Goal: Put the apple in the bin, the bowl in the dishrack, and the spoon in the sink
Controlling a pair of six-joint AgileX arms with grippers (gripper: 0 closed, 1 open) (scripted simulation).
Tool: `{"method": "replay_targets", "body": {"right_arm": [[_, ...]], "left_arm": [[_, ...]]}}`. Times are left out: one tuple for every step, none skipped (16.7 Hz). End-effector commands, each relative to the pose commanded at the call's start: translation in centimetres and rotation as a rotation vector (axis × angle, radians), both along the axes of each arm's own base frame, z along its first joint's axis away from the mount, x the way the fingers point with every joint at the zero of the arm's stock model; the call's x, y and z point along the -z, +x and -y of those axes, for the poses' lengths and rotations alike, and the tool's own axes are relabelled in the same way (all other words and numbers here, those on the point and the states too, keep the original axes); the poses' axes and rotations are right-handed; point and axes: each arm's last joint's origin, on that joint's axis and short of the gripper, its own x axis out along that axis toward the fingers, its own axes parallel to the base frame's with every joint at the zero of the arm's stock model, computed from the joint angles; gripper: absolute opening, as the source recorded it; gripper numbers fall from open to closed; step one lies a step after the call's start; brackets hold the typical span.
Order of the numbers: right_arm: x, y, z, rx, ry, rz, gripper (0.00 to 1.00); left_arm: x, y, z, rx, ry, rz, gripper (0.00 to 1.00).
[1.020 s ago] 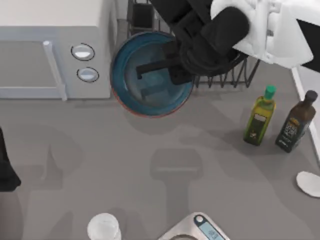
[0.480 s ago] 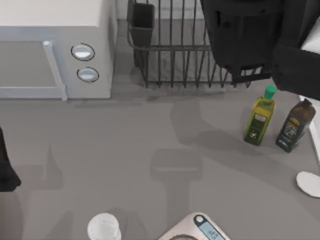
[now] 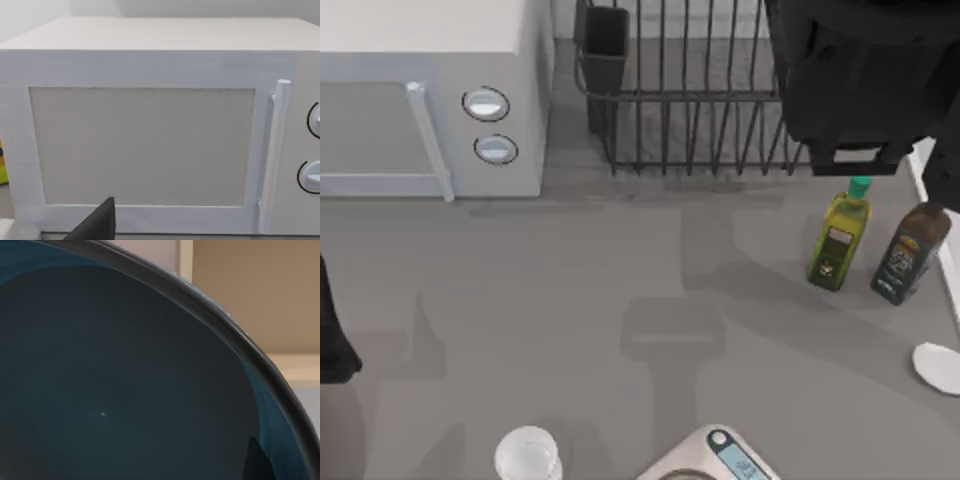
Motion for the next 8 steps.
{"method": "replay_targets", "body": {"right_arm": [[0.1,0.1,0.0,0.0,0.0,0.0,0.0],[0.4,0.5,-0.3,-0.002,-0.003,-0.001,0.0],[1.0,1.2,-0.7,-0.004,-0.006,-0.003,0.0],[1.8,2.2,-1.3,-0.006,-0.01,-0.006,0.0],[3.0,3.5,-1.9,-0.008,-0.014,-0.008,0.0],[4.3,5.1,-2.6,-0.009,-0.015,-0.01,0.0],[5.9,6.9,-3.0,-0.01,-0.012,-0.008,0.0],[7.5,8.7,-3.3,-0.009,-0.004,-0.003,0.0]], "left_arm": [[0.0,0.0,0.0,0.0,0.0,0.0,1.0],[0.0,0.0,0.0,0.0,0.0,0.0,1.0],[0.0,0.0,0.0,0.0,0.0,0.0,1.0],[0.0,0.0,0.0,0.0,0.0,0.0,1.0],[0.0,0.0,0.0,0.0,0.0,0.0,1.0],[0.0,0.0,0.0,0.0,0.0,0.0,1.0],[0.0,0.0,0.0,0.0,0.0,0.0,1.0],[0.0,0.0,0.0,0.0,0.0,0.0,1.0]]}}
